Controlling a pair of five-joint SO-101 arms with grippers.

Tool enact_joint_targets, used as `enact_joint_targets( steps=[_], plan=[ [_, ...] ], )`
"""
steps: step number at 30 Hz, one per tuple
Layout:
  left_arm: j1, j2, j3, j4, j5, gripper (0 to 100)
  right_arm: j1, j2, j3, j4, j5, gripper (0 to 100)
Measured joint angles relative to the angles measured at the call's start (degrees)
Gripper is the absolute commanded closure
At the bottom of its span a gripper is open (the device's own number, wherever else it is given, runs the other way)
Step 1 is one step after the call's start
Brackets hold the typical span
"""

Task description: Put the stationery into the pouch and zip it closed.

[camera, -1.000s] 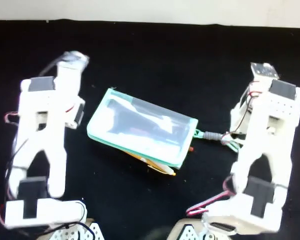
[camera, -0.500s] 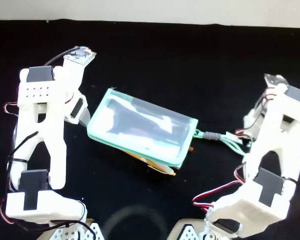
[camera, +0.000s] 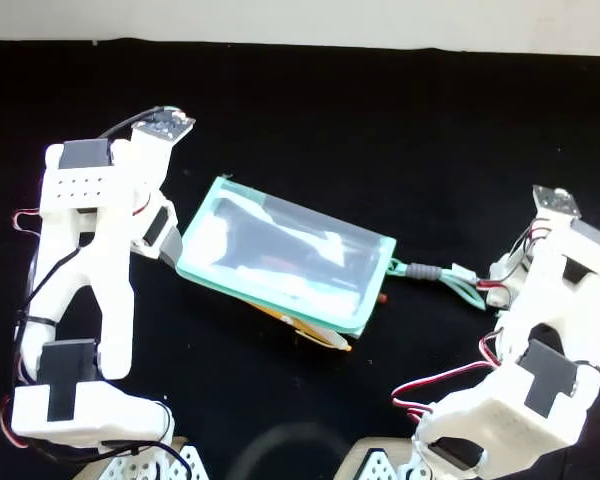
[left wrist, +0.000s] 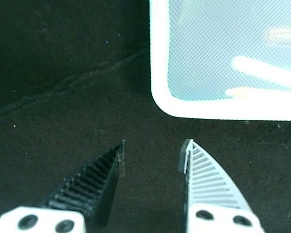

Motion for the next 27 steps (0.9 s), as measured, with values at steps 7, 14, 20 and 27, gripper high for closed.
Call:
enact_joint_targets(
  steps=[7, 14, 20, 27],
  plan=[
    [0.0, 0.0, 0.4, 0.0, 0.0, 79, 0.0, 0.0, 0.0, -4.7, 0.0, 71.7],
    [0.0, 0.0, 0.4, 0.0, 0.0, 79, 0.0, 2.5, 0.0, -6.9, 0.0, 71.7],
    [0.0, 0.0, 0.4, 0.0, 0.0, 79, 0.0, 8.3, -0.3, -9.4, 0.0, 86.8],
    [0.0, 0.0, 0.4, 0.0, 0.0, 79, 1.6, 8.6, -1.6, -10.2, -2.3, 98.9]
  ],
)
